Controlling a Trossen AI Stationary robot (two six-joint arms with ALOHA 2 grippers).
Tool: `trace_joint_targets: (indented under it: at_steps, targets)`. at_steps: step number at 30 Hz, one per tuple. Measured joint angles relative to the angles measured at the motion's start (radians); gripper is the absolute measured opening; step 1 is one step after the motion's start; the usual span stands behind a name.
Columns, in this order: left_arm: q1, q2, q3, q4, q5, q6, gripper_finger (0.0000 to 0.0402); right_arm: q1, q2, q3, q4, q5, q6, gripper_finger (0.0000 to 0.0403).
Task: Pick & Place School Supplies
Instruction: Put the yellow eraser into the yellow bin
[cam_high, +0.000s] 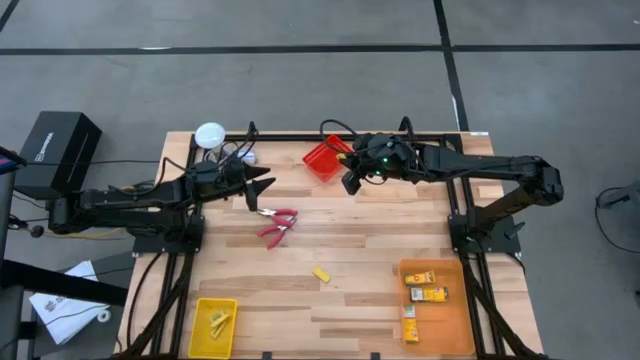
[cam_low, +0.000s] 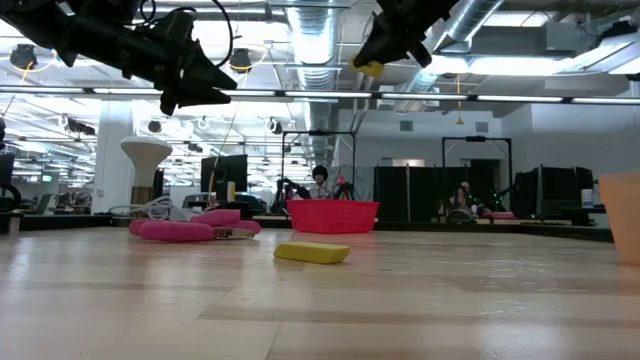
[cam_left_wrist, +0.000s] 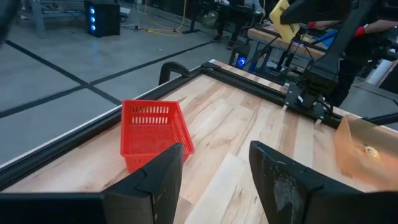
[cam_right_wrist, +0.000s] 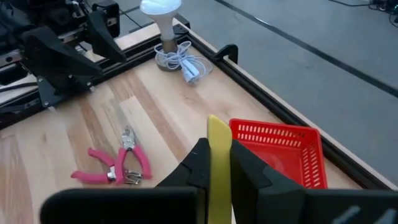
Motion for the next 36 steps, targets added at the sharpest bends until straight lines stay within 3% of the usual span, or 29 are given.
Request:
trace_joint_targets:
  at_steps: [36]
  targets:
    - [0.000, 0.004, 0.000, -0.001, 0.005, 0.000, 0.0181, 0.012, -0.001, 0.000, 0.018, -0.044, -0.018, 0.0023]
